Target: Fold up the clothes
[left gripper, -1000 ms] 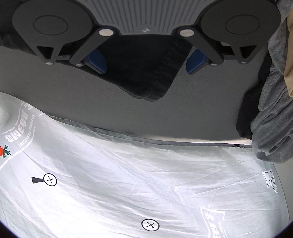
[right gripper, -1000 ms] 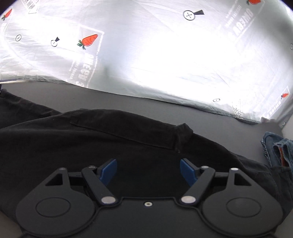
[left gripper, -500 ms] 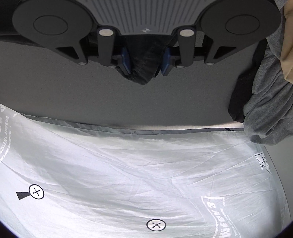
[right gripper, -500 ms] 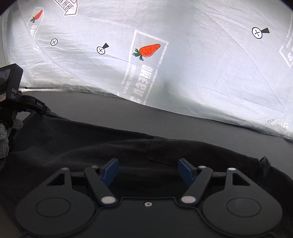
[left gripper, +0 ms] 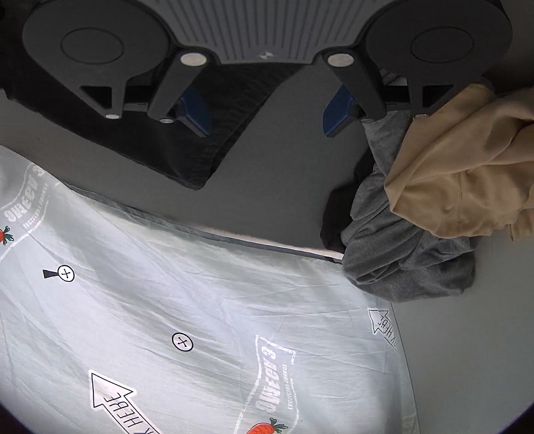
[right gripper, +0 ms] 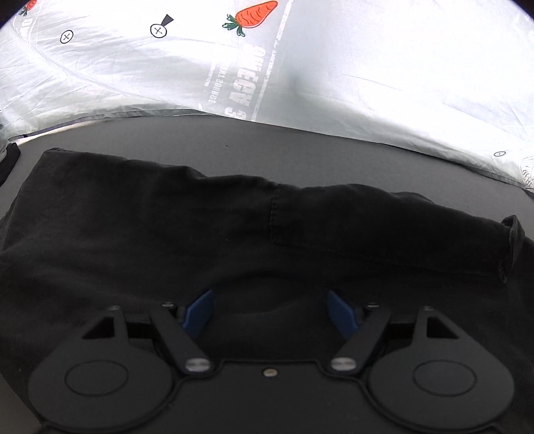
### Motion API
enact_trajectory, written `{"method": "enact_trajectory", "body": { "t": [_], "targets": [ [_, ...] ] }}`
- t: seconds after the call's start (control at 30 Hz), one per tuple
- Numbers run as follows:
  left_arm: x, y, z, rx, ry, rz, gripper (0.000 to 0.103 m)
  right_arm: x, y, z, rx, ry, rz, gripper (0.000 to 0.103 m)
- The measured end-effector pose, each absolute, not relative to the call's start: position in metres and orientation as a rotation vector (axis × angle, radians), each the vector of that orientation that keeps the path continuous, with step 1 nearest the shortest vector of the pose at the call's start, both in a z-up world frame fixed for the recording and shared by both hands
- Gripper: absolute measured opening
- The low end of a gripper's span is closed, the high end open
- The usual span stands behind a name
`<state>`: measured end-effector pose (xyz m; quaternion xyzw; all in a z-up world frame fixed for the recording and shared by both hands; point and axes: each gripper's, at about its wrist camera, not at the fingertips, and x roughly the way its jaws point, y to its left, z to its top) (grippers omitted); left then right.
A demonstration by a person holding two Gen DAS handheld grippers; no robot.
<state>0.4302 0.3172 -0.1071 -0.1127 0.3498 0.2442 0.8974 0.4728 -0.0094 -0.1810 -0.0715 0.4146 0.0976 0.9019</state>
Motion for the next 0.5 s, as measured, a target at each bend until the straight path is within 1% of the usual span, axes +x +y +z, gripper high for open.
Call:
{"method": "enact_trajectory", "body": {
  "t": [0.03,0.07,0.1,0.13,0.23,0.3,0.37,0.5],
  "targets": [
    [0.412,0.314,-0.109,-0.259,0.733,0.506,0.075,0.465,-0.01,-0.178,-0.15,0.838,0.207,0.037],
    [0.398,0.31,-0.112,-0.278,0.748,0.508,0.075,0.455,-0.01,-0.177,-0.149,0.826,0.219,0.03],
    [0.383,0.306,-0.115,-0.296,0.763,0.51,0.075,0.445,-0.01,-0.177,-0.139,0.83,0.231,0.019],
    [0.372,0.302,-0.12,-0.313,0.78,0.51,0.075,0.437,-0.011,-0.18,-0.121,0.847,0.243,0.014],
    [0.348,0.298,-0.14,-0.439,0.823,0.511,0.075,0.413,-0.011,-0.194,-0.099,0.893,0.273,0.012],
    [0.342,0.302,-0.155,-0.557,0.844,0.47,0.073,0.398,-0.006,-0.202,-0.15,0.87,0.294,0.012],
    [0.336,0.306,-0.168,-0.645,0.839,0.467,0.072,0.392,0.001,-0.204,-0.231,0.844,0.313,0.013],
    [0.337,0.314,-0.172,-0.711,0.776,0.477,0.072,0.391,0.001,-0.205,-0.222,0.856,0.315,0.013]
  ]
}}
